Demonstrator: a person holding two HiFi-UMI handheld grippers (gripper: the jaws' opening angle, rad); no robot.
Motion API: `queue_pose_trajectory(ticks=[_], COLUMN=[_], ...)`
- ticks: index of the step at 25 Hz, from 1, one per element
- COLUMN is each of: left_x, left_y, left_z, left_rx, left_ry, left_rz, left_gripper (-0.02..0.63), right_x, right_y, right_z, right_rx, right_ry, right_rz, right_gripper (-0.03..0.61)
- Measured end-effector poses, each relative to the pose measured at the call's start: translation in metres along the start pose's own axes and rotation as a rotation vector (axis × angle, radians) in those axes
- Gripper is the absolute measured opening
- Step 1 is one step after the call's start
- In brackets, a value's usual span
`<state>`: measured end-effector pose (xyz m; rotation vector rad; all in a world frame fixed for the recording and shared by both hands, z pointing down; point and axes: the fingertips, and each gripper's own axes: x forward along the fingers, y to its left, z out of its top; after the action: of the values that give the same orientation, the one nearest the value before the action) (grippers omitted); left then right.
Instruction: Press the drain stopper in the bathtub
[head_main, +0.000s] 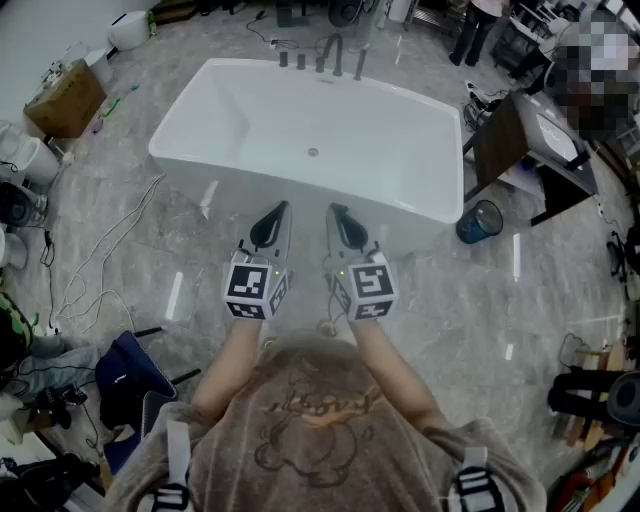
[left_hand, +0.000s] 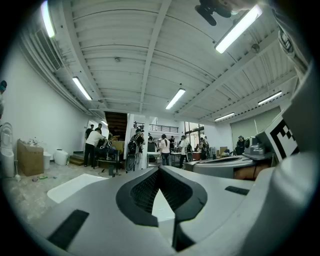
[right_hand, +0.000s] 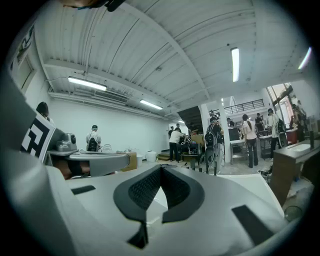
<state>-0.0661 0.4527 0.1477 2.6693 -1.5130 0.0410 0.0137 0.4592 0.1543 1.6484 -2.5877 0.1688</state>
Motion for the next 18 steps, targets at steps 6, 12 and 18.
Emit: queue_pose_trajectory(ticks=[6,12,18], left_x=[0.013,0.036,0.072], left_y=[0.002,0.006,0.0], left_z=[-0.004,-0.002,-0.002], left_rx=[0.004,-0.014,-0.007], left_ry=[0.007,0.004,-0.006], left_rz=[0.004,0.011,0.037], left_gripper=[0.005,0.005,0.005], right_x=[0.009,0.026,0.041], right_y=[-0.01,-0.022,-0.057], right_z=[-0.005,0.001,0.011], right_rx=[0.009,0.014,-0.032], right_ry=[0.005,-0.02,-0.035], right_rz=[0.002,0.024,0.08], right_gripper=[-0.003,-0.002,-0.002])
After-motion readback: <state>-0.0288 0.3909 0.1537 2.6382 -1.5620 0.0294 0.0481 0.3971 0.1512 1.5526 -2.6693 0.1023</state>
